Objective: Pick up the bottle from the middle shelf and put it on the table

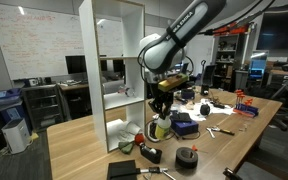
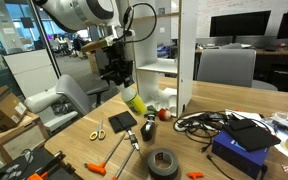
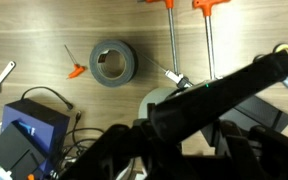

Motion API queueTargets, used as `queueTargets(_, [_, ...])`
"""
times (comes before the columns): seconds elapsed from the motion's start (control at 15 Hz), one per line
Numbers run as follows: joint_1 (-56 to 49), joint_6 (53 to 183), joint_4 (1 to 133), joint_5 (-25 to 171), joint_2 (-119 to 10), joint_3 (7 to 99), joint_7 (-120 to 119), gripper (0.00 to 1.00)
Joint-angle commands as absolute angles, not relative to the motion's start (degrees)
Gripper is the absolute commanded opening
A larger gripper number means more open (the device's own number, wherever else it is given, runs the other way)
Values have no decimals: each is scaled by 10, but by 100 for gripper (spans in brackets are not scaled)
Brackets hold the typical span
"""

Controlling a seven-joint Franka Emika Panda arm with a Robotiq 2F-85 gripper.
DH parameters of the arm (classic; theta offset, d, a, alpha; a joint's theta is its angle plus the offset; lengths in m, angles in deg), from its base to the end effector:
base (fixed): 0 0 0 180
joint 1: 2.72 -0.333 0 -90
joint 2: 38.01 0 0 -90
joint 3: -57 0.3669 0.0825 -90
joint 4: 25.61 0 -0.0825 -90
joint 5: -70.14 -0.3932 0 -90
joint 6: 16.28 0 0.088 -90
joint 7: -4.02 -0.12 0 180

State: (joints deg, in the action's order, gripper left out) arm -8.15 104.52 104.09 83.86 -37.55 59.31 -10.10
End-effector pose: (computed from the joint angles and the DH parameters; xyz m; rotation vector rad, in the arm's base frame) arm 0.5040 0.0546 0.3854 2.9166 0.0392 -0.1563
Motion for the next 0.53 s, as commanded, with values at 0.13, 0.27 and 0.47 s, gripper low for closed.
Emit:
queueTargets(0.13, [-54,1068,1092,784,-385,585,-71,17])
queueTargets(0.27, [-46,1076,1104,770,-399,579,-60,17])
queueTargets(0.47, [-32,1094,1120,747,-417,569,-44,17])
